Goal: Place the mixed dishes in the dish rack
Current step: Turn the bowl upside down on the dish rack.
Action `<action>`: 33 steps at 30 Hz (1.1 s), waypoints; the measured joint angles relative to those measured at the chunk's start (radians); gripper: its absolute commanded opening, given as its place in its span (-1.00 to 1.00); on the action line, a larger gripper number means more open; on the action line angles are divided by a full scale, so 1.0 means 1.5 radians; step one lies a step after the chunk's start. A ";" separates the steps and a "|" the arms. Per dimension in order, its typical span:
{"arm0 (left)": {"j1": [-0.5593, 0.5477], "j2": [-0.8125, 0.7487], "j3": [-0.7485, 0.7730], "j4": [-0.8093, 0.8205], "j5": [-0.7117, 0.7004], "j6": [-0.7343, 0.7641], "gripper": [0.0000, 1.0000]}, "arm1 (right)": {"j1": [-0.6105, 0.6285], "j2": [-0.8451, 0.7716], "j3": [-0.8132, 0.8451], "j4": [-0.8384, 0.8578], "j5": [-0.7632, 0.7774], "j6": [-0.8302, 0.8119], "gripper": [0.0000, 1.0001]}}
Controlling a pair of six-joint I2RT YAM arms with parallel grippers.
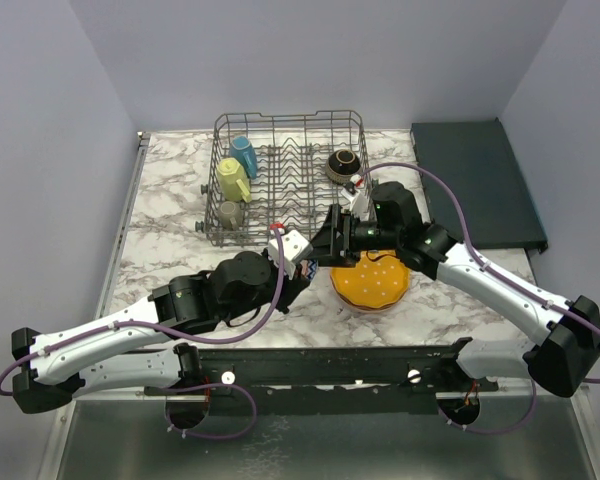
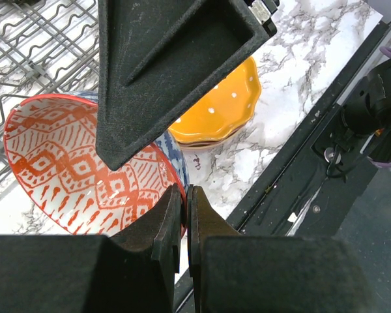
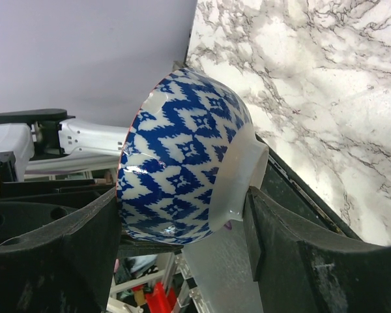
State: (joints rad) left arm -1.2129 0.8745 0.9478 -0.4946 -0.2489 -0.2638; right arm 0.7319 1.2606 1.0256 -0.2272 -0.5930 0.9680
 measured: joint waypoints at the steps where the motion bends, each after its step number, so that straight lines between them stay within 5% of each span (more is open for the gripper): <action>1: 0.000 0.000 0.000 0.000 -0.001 0.000 -0.75 | 0.000 0.000 0.000 0.001 0.000 0.000 -0.16; 14: 0.000 0.009 -0.005 0.024 -0.007 -0.001 -0.02 | 0.002 0.000 0.002 -0.012 0.012 -0.021 -0.28; 33: 0.000 -0.005 -0.005 0.009 -0.037 -0.021 0.24 | -0.009 0.025 0.159 -0.202 0.193 -0.187 -0.33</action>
State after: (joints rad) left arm -1.2129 0.8673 0.9401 -0.4816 -0.3042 -0.2947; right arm 0.7189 1.2984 1.2636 -0.5301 -0.3038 0.6868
